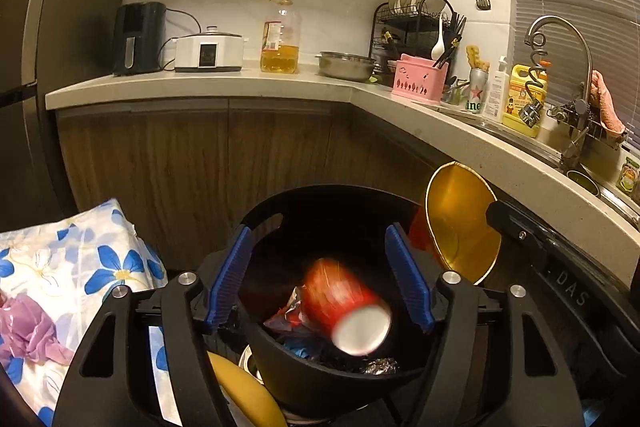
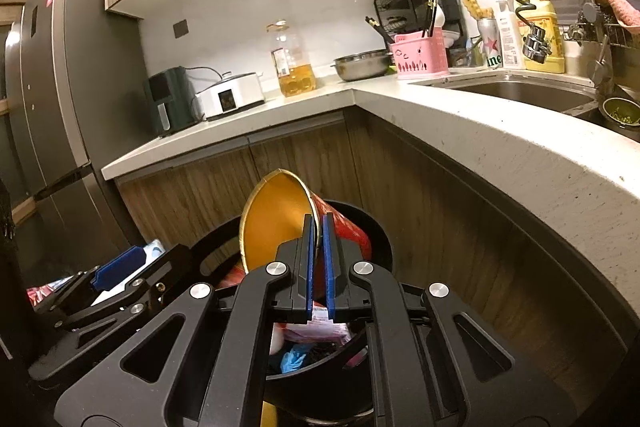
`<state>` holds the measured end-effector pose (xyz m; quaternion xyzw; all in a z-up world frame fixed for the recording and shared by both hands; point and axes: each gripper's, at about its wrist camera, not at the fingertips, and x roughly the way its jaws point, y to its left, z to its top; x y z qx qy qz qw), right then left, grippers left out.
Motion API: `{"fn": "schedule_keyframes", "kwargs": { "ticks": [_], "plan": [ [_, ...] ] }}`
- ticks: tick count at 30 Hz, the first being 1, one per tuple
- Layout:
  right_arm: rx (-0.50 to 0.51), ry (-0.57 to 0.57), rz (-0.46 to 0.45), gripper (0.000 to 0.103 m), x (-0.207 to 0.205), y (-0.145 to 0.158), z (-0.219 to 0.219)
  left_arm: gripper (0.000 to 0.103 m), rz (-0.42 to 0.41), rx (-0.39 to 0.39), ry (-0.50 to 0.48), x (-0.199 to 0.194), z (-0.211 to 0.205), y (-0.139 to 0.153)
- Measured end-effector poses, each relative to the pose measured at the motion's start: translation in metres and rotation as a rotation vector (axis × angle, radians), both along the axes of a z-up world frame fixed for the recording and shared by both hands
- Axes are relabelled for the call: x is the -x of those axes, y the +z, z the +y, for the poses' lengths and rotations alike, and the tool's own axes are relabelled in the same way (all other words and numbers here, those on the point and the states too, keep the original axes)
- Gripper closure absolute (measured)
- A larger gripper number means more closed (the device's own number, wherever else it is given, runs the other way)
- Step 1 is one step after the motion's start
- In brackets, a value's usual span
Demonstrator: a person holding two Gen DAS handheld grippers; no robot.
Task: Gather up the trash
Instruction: 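Carry both red cups over the black bin and open both grippers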
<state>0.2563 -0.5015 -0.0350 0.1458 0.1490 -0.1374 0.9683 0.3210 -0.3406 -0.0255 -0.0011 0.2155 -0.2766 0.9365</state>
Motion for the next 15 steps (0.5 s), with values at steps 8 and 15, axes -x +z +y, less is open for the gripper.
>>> {"fn": "schedule_keyframes", "kwargs": {
  "ticks": [8,15],
  "plan": [
    [-0.005,-0.007,0.015,0.080,0.004,-0.001,0.002,0.021,0.013,0.035,0.048,0.005,0.022,0.004],
    [0.027,-0.017,0.014,0.050,0.022,0.000,0.019,0.016,-0.003,0.019,0.128,0.023,0.049,0.008]
  ]
}}
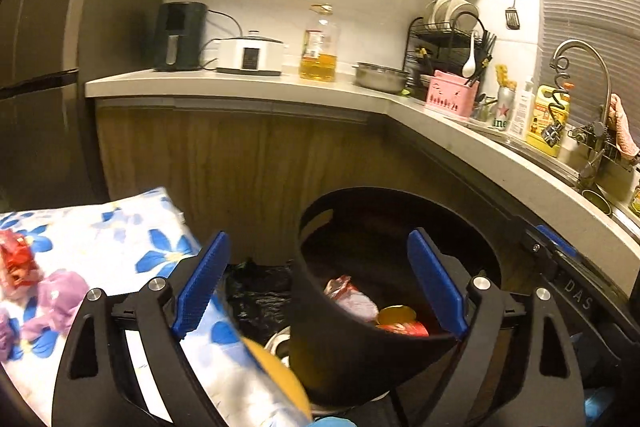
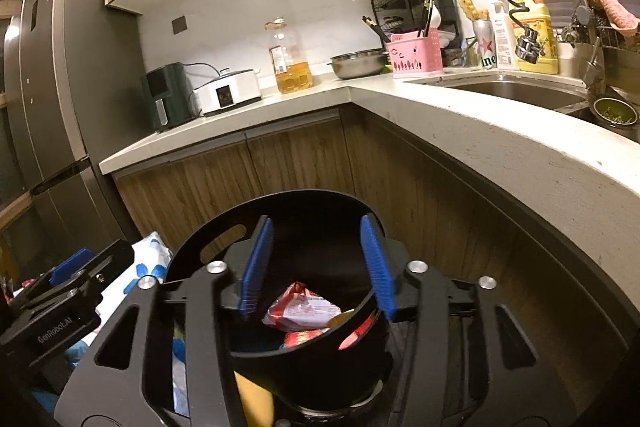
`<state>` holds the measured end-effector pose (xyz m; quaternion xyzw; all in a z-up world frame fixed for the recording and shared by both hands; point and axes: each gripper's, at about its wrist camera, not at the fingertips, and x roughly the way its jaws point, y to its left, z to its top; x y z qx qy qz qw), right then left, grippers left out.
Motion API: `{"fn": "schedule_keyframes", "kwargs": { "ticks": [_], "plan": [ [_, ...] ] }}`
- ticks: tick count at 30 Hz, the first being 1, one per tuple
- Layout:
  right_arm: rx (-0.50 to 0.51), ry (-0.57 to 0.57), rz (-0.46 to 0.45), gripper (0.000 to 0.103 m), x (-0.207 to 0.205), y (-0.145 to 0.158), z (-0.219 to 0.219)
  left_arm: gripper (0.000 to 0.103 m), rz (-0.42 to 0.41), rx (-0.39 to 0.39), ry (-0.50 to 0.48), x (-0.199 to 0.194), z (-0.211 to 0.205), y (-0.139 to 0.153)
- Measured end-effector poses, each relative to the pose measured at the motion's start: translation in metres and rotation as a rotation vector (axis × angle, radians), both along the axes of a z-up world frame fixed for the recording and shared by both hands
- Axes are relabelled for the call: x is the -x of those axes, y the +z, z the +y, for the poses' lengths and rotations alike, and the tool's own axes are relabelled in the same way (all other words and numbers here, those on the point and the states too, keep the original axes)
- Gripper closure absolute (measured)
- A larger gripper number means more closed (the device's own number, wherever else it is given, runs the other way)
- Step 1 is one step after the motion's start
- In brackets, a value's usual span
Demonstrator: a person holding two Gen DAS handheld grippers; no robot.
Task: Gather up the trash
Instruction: 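Carry both red cups over the black bin and open both grippers, then move both tools back over the table toward the glove and red bag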
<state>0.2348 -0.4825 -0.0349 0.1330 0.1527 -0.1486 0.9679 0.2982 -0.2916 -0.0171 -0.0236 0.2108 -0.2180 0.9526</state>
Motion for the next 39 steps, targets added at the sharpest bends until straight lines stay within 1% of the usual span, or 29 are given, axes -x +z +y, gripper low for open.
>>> {"fn": "schedule_keyframes", "kwargs": {
  "ticks": [1,3,5,8,12,16,24,35,39],
  "plan": [
    [0.008,0.000,0.000,0.048,0.002,0.000,0.003,0.015,-0.002,-0.008,0.015,0.003,0.003,0.000],
    [0.028,0.002,-0.002,0.040,0.008,0.002,0.012,0.014,-0.010,-0.027,0.037,0.009,0.008,0.002],
    [0.051,0.002,0.002,0.036,0.013,0.003,0.021,0.013,-0.016,-0.035,0.057,0.016,0.015,0.002],
    [0.067,0.008,0.007,0.033,0.021,0.005,0.031,0.010,-0.009,-0.034,0.078,0.024,0.025,0.003],
    [0.085,0.007,0.009,0.028,0.032,0.008,0.044,0.009,-0.008,-0.030,0.118,0.035,0.040,0.007],
    [0.094,0.015,0.009,0.023,0.045,0.010,0.057,0.007,-0.026,-0.041,0.154,0.050,0.055,0.010],
    [0.098,0.038,0.003,0.019,0.067,0.012,0.085,0.006,-0.057,-0.061,0.238,0.084,0.094,0.014],
    [0.112,0.141,-0.011,0.018,0.084,0.013,0.145,0.006,-0.064,-0.045,0.375,0.123,0.159,0.012],
    [0.110,0.189,-0.008,0.018,0.085,0.008,0.171,0.006,-0.069,-0.064,0.439,0.135,0.187,0.008]
  ]
}}
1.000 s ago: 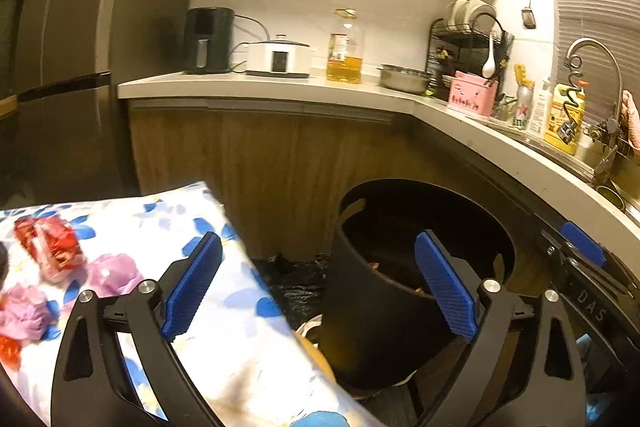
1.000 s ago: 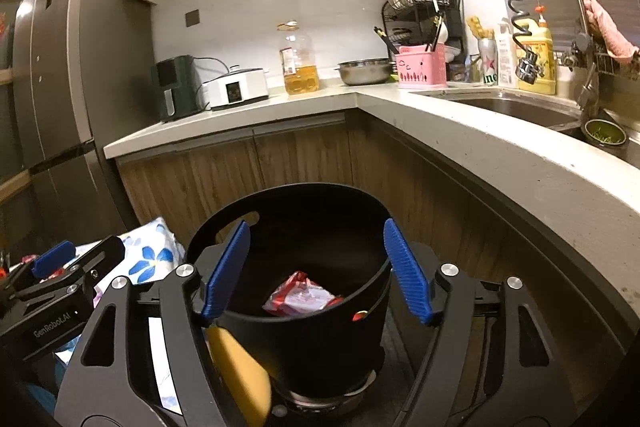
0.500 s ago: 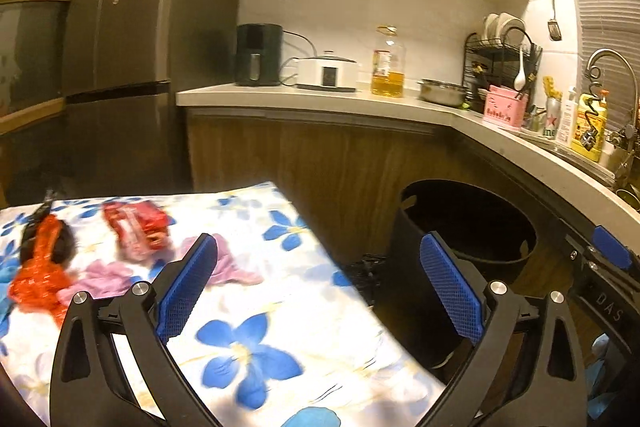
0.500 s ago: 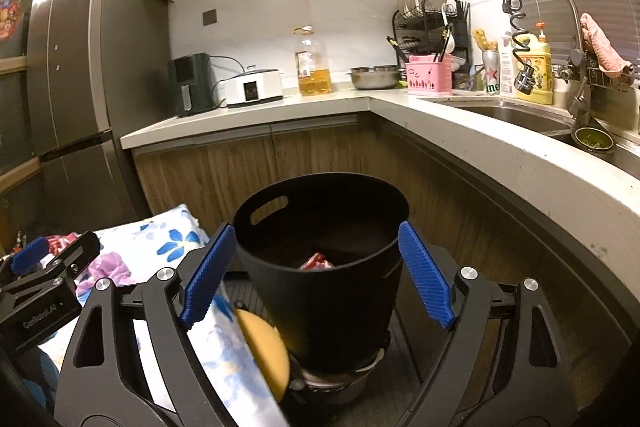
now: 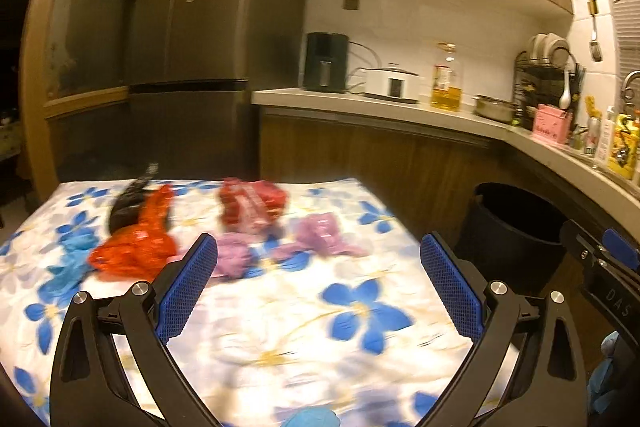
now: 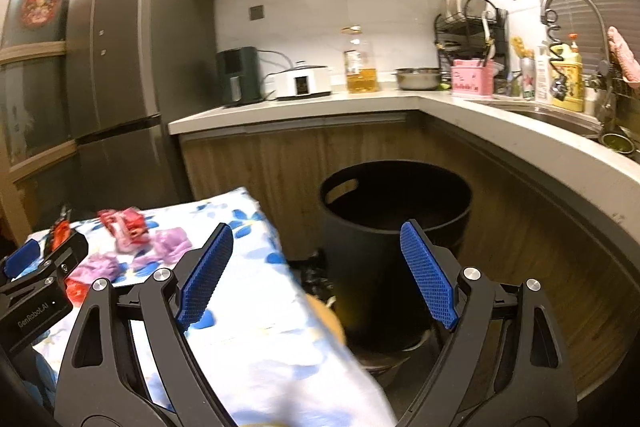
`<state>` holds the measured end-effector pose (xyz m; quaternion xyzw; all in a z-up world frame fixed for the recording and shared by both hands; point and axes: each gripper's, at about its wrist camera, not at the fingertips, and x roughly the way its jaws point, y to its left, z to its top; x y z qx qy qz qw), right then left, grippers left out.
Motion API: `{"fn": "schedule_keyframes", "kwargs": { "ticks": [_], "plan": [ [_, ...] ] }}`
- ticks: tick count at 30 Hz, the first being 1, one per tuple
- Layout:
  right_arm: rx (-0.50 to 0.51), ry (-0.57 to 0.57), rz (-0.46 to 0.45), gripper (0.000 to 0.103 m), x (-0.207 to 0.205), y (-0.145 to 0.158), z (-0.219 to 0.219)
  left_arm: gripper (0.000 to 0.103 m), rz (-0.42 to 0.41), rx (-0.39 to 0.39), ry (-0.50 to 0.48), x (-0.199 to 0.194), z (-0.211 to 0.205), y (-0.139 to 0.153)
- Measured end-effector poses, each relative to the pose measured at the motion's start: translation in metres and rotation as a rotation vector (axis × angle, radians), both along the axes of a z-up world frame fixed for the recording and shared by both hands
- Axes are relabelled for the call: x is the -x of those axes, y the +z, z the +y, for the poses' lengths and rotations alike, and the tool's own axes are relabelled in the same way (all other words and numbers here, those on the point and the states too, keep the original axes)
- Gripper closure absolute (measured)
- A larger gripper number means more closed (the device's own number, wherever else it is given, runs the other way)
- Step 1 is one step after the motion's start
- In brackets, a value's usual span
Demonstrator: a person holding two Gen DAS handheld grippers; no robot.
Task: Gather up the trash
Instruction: 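Move both tools back over the table toward the glove and red bag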
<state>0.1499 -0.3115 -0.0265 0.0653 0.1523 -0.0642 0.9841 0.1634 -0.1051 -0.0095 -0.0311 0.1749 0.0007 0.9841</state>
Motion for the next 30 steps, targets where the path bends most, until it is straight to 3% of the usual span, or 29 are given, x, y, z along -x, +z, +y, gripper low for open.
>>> {"fn": "schedule_keyframes", "kwargs": {
  "ticks": [12,20,30],
  "plan": [
    [0.017,0.214,0.040,0.018,-0.018,-0.023,0.098,0.006,0.036,0.016,0.247,0.022,0.110,-0.020],
    [0.035,0.354,0.061,0.018,-0.036,-0.035,0.166,0.006,0.041,0.003,0.405,0.023,0.181,-0.019],
    [0.066,0.530,0.067,0.020,-0.069,-0.041,0.254,0.006,0.064,0.020,0.484,0.025,0.231,-0.022]
  ]
}}
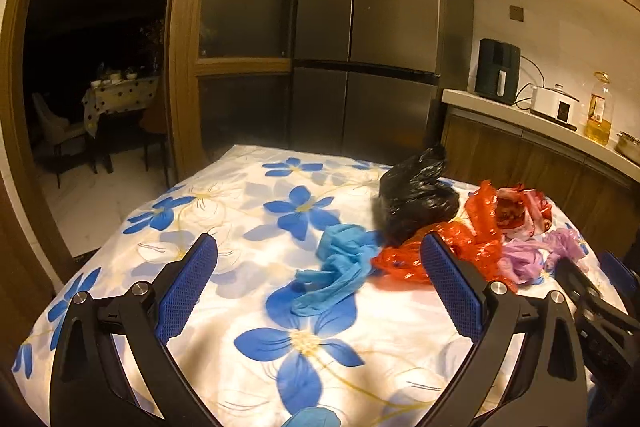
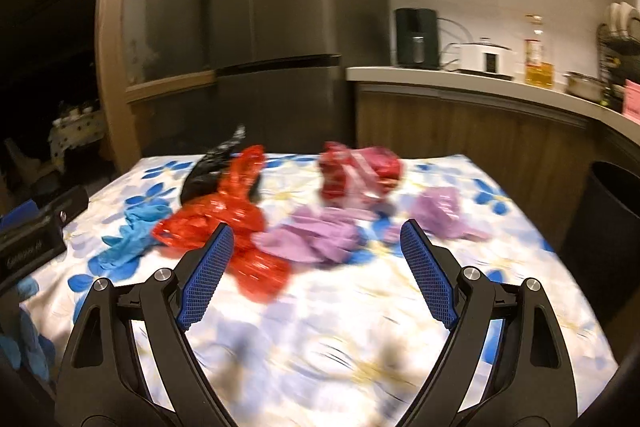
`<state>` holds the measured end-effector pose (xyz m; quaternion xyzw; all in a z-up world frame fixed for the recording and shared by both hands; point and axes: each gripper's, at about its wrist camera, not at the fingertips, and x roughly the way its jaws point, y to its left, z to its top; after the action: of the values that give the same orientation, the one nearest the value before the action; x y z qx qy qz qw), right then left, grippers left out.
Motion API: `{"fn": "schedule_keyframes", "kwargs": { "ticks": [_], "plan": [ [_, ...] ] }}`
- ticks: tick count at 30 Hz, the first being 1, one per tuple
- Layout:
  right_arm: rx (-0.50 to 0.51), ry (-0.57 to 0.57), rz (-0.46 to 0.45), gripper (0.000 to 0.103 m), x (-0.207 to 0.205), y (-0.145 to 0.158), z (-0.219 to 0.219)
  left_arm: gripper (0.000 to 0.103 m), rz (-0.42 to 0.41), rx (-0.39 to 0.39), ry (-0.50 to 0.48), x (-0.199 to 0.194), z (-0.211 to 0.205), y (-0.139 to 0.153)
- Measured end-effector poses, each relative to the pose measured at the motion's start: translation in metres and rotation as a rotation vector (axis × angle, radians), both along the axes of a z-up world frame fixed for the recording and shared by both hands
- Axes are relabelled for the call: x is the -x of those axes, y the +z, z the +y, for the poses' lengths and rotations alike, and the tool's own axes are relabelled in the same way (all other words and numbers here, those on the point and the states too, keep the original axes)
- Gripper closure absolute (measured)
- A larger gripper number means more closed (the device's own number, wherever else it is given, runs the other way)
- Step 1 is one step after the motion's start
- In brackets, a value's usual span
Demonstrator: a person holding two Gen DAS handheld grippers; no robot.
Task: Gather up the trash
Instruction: 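Move both tools back over the table toward the glove and red bag, then grasp the blue glove with the left gripper while the right grasps the red plastic bag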
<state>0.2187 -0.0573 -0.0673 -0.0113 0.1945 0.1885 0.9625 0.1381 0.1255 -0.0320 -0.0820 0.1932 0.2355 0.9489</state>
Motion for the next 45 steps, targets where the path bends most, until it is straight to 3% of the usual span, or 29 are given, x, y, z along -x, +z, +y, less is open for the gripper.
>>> {"fn": "schedule_keyframes", "kwargs": {
  "ticks": [8,13,19,27,30,32,34,39,41,45],
  "plan": [
    [0.051,0.088,0.062,0.035,-0.033,-0.011,0.052,0.006,0.014,0.043,0.002,-0.008,0.018,-0.003],
    [0.079,0.127,0.116,0.056,-0.047,-0.020,0.068,0.006,0.037,0.066,-0.005,-0.014,0.023,-0.008],
    [0.069,0.172,0.095,0.079,-0.039,-0.018,0.070,0.006,0.067,0.069,-0.001,-0.019,0.022,-0.012],
    [-0.063,0.117,-0.010,0.081,-0.005,0.015,0.023,0.009,0.120,0.046,-0.008,-0.040,0.013,-0.017],
    [-0.101,0.103,-0.029,0.081,0.007,0.026,0.003,0.017,0.198,0.053,-0.028,-0.057,0.010,-0.028],
    [-0.120,0.091,-0.038,0.081,0.013,0.031,-0.008,0.032,0.260,0.059,-0.035,-0.067,0.010,-0.036],
    [-0.130,0.083,-0.043,0.081,0.017,0.035,-0.018,0.037,0.286,0.076,-0.041,-0.070,0.011,-0.041],
    [-0.140,0.067,-0.051,0.081,0.026,0.040,-0.034,0.061,0.306,0.090,-0.050,-0.070,0.010,-0.045],
    [-0.143,0.063,-0.054,0.081,0.031,0.041,-0.039,0.077,0.319,0.093,-0.055,-0.072,0.008,-0.047],
    [-0.152,0.048,-0.060,0.081,0.039,0.043,-0.050,0.087,0.324,0.108,-0.073,-0.070,0.006,-0.048]
  ]
}}
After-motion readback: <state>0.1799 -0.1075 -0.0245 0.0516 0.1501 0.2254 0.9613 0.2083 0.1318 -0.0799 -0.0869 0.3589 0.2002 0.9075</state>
